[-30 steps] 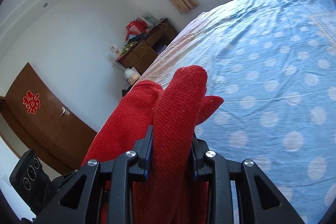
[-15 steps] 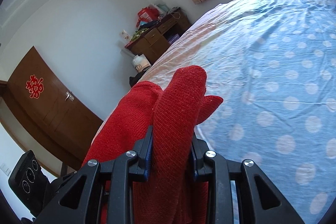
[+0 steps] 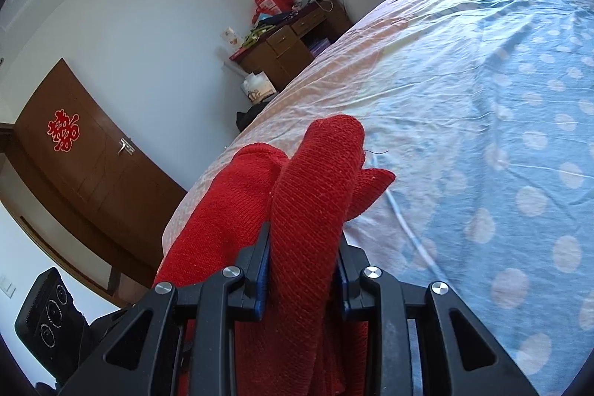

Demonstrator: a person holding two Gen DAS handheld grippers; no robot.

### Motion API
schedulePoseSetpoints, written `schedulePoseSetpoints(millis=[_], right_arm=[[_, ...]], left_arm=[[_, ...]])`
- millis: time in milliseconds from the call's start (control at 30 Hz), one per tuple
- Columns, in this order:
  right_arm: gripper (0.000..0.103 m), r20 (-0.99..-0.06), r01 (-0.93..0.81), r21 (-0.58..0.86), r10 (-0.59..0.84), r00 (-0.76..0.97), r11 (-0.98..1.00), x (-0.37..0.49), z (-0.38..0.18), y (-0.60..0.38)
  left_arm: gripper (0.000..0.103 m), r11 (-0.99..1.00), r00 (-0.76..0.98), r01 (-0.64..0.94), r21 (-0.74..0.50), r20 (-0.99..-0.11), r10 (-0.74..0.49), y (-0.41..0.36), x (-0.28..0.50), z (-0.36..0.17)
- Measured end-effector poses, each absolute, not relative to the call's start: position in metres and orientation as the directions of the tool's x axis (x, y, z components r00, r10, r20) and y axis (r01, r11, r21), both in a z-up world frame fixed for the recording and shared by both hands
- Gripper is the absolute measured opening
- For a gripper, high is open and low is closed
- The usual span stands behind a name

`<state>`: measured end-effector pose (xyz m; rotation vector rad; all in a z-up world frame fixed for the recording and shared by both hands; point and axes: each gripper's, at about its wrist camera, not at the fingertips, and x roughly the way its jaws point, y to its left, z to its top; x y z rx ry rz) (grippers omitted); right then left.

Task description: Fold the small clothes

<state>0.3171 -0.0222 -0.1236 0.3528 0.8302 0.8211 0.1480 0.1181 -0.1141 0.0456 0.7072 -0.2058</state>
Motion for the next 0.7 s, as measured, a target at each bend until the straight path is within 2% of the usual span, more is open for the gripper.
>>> schedulePoseSetpoints(millis=[700], right_arm=[[0.029, -0.576, -0.515, 0.565, 0.755, 0.312, 0.644, 0.326, -0.154, 0.034]], left_arm=[[0.04, 0.99, 0.721, 0.142, -0.02, -0.683, -0.117, 0.136, 0.125, -0.14]])
